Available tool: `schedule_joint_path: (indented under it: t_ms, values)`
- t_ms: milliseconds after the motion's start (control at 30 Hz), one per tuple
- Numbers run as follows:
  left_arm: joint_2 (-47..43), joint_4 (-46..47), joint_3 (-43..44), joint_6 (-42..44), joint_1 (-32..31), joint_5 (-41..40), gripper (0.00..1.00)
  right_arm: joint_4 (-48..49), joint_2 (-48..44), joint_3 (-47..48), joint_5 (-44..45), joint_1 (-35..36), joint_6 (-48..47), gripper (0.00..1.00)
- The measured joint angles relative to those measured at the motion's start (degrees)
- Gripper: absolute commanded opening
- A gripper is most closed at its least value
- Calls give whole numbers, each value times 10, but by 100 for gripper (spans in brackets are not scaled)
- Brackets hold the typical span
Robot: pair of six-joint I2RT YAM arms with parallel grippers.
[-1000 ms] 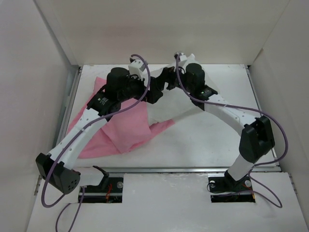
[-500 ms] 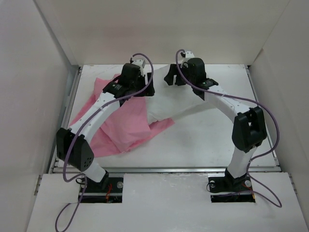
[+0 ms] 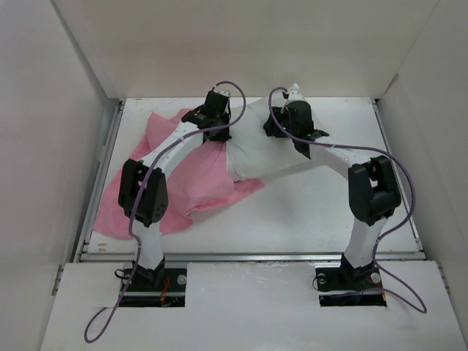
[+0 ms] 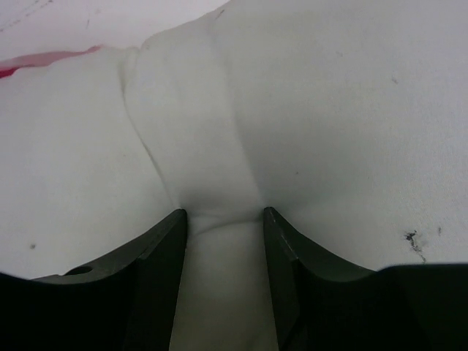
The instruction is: Put the pillow into the pillowcase
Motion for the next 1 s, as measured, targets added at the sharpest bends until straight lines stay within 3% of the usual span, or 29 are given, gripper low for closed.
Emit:
schedule_joint_path:
  t_ms: [233,333,367,400,433,467,533,600,633,800,1000]
  values:
    - [125,35,177,79,5,66,0,35,-154,-183,20,0,18,51]
    - [156,75,217,102,7,112,0,4,-213,-227,44,37,21,52]
    - [162,87,221,108,7,127,4,-11,-232,-234,49,56,21,54]
    - [165,98,223,113,7,142,30,-28,-250,-240,49,77,22,55]
    - [166,105,223,118,7,156,42,-49,-267,-242,49,96,22,55]
    - [167,113,219,121,7,171,60,-68,-281,-242,47,112,21,57]
    - [147,143,181,120,5,196,72,-111,-304,-233,41,136,12,62]
    - [96,181,97,114,3,208,96,-155,-313,-207,41,144,-7,66]
    - [61,193,47,109,3,208,100,-174,-312,-188,42,147,-19,69]
    - [-157,238,-185,32,34,165,100,-226,-276,-66,76,174,-89,78]
    - [-332,268,-347,-92,85,40,100,-245,-108,112,131,238,-200,83]
